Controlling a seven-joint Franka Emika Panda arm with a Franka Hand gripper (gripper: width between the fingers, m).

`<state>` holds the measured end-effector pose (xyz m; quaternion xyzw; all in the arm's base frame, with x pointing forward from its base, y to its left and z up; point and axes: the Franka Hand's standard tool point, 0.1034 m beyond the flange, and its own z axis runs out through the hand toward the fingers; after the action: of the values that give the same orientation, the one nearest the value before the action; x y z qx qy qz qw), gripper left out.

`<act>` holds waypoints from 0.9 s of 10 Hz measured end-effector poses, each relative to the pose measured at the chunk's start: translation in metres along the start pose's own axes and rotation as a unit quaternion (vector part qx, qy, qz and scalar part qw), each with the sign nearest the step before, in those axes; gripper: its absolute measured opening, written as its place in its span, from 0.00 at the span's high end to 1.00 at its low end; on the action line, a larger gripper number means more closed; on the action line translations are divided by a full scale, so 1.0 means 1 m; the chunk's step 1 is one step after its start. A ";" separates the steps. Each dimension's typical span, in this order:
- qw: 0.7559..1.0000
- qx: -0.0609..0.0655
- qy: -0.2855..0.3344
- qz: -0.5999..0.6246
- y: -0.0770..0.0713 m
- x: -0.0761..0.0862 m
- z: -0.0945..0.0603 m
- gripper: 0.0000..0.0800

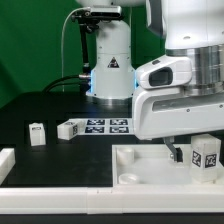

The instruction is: Assemble one leg

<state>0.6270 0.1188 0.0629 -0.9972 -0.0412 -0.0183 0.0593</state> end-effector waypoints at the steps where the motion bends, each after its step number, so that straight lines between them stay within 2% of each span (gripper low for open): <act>1: 0.998 -0.003 0.000 -0.056 0.001 0.000 0.000 0.19; 4: 0.984 -0.019 0.007 -0.177 0.003 0.004 -0.002 0.19; 6: 0.985 -0.018 0.007 -0.174 0.004 0.004 -0.001 0.53; 7: 0.985 -0.018 0.007 -0.174 0.004 0.004 -0.001 0.53; 8: 0.985 -0.018 0.007 -0.171 0.003 0.003 -0.001 0.64; 9: 0.987 -0.018 0.007 -0.157 0.004 0.003 -0.001 0.64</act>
Offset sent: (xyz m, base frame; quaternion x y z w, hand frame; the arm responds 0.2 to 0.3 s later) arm 0.0021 0.0020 0.0056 -0.0253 0.0350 -0.1990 0.9790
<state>0.6308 0.1155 0.0632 -0.9792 -0.1963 -0.0350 0.0382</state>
